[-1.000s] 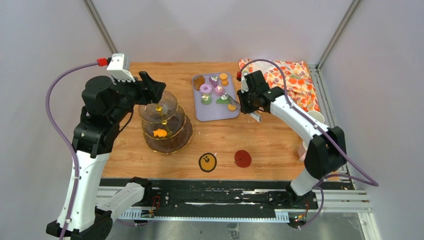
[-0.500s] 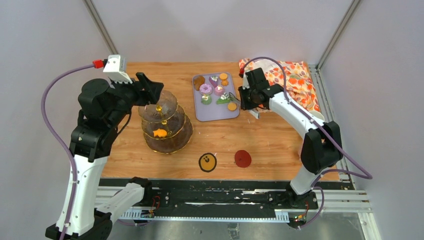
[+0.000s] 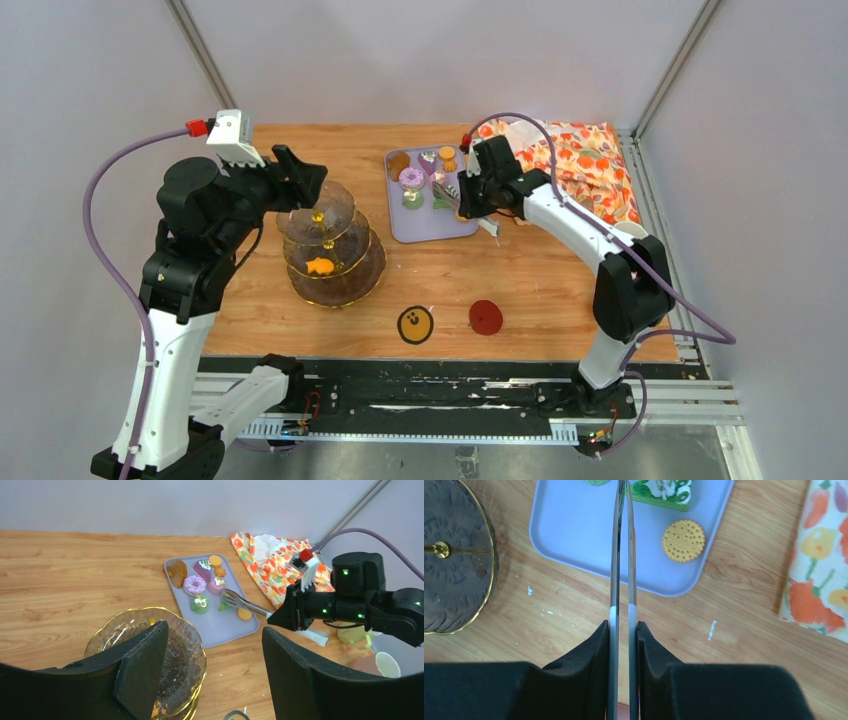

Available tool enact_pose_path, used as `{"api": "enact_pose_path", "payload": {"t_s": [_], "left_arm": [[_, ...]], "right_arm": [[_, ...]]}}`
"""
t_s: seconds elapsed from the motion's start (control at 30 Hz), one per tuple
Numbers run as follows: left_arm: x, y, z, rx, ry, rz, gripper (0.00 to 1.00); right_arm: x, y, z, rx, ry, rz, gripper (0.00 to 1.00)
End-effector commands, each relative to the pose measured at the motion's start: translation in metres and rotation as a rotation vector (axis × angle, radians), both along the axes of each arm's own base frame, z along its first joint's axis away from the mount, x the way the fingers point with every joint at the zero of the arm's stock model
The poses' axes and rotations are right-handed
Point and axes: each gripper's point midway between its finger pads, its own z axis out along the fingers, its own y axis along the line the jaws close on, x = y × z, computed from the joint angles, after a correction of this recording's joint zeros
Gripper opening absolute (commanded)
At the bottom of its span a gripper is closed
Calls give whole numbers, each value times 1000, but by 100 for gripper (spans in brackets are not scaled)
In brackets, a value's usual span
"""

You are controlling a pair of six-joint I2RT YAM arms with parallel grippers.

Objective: Serve the afternoon tea

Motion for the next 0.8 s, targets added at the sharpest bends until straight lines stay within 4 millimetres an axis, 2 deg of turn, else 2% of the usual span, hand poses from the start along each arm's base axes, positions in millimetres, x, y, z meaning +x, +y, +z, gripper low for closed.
{"api": "enact_pose_path", "payload": {"t_s": [0.0,0.13,0.3,0.5,0.77], "left_arm": [[-2,0,6,-9,-28,-1,73],[-2,0,4,-8,-26,-2,73],[-1,-2,1,-8,-16,-11,73],[-2,-2,2,-11,-23,-11,73],[-4,-3,0,-12,-22,-16,73]], "right_arm": [[9,25,3,59,1,26,1],[9,19,-7,26,15,3,1],[0,2,-14,-32,27,-36,0],[-13,-15,-7,-64,15,-62,1],[-17,-27,0,-89,-1,-102,0]]}}
